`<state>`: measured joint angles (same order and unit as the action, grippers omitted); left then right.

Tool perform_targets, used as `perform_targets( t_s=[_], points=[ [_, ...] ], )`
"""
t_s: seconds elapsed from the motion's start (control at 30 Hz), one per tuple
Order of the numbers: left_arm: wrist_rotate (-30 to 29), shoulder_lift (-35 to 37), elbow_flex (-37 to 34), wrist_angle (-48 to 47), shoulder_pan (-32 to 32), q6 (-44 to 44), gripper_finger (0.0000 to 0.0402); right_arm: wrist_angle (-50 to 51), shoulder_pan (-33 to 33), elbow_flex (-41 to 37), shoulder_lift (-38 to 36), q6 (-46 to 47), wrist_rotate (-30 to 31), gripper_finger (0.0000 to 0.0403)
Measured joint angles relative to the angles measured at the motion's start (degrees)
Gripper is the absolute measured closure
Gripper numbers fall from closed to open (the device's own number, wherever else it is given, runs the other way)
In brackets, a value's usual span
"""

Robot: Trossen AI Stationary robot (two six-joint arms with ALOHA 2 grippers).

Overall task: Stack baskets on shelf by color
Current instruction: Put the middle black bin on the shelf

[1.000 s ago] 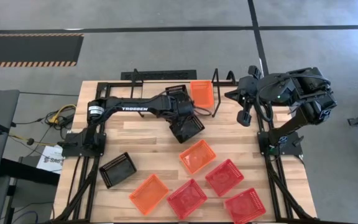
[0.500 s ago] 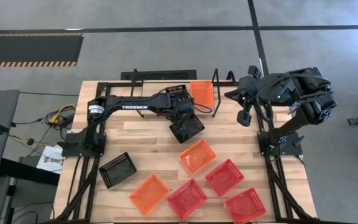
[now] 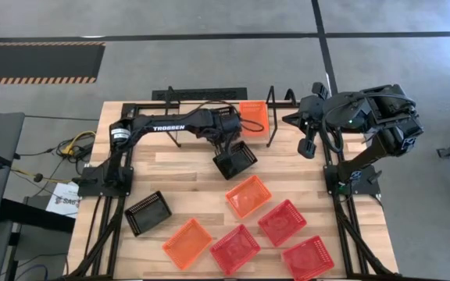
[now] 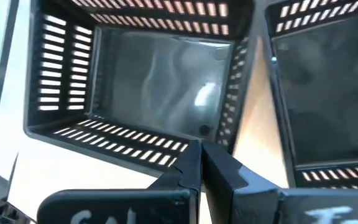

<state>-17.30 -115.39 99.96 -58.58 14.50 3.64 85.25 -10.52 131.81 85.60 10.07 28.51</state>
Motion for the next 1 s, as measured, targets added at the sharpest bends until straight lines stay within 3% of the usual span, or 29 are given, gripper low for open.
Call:
perform_targets(
  t_s=[0.27, 0.43, 0.7, 1.0],
  points=[
    [3.68, 0.0, 0.62, -1.08, -3.14, 1.04, 0.0401, 0.02, -0.01, 0.0, 0.0, -0.02, 0.0, 0.0402],
    [9.82, 0.0, 0.41, -0.72, -5.9, -2.26, 0.0401, 0.02, 0.0, 0.0, 0.0, -0.02, 0.0, 0.0402],
    [6.28, -0.07, -6.82, 1.36, -4.51, -2.1, 0.0401, 0.0, 0.0, 0.0, 0.0, 0.0, 0.02, 0.0402],
    [2.38, -0.07, -7.5, 6.22, -3.39, -3.8, 0.0401, -0.44, 0.0, 0.0, 0.0, 0.43, 0.0, 0.0402]
  ],
)
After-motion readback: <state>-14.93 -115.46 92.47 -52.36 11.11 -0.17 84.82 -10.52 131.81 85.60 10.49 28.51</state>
